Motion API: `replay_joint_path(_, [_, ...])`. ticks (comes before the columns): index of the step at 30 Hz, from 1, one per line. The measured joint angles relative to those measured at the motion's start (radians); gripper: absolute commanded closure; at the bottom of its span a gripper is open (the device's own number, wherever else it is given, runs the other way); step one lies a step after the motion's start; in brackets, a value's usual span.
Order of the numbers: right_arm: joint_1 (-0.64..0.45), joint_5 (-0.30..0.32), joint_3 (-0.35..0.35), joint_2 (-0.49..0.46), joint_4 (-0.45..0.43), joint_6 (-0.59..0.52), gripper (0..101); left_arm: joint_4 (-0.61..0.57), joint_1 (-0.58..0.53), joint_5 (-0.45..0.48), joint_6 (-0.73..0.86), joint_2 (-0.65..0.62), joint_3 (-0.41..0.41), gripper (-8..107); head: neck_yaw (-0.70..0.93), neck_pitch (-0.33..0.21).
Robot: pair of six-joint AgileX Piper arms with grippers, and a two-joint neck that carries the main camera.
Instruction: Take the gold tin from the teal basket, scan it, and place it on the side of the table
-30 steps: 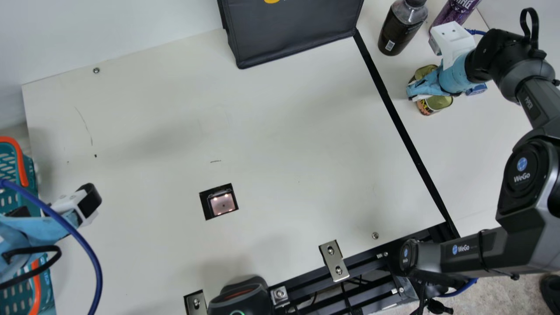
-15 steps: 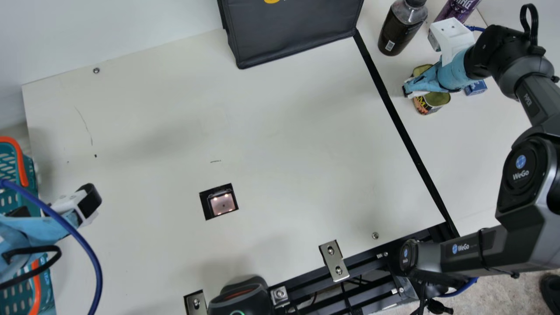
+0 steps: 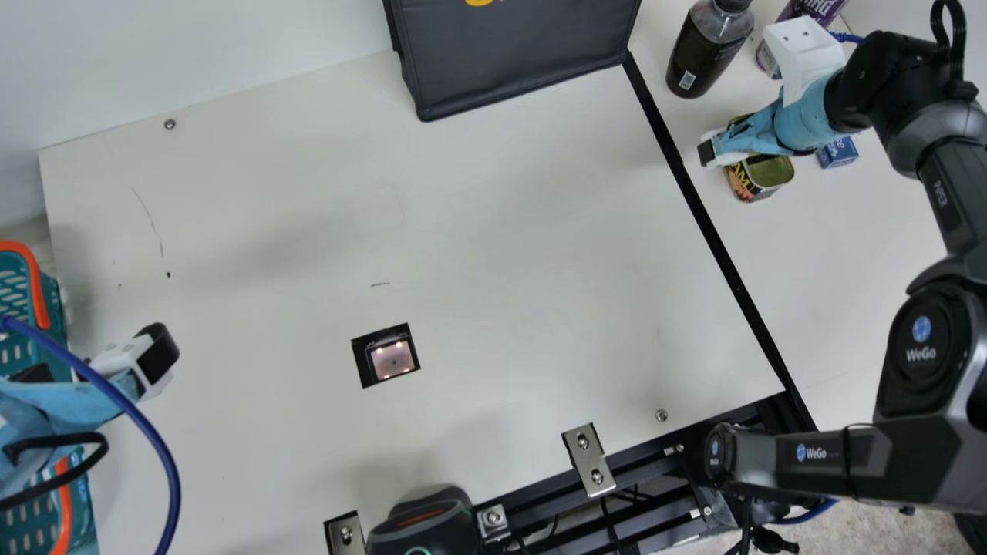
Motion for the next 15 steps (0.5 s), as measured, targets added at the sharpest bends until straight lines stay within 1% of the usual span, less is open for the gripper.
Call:
replay_joint_path(8, [0.048,0.080,-0.015,-0.097,-0.036,0.096,6,0.000,0.000,0.000,0.000,0.000,0.000,9,0.000,0.000])
replay_joint_path(15, [0.095,0.148,-0.023,-0.200,-0.074,0.188,6,0.000,0.000,0.000,0.000,0.000,0.000,9,0.000,0.000])
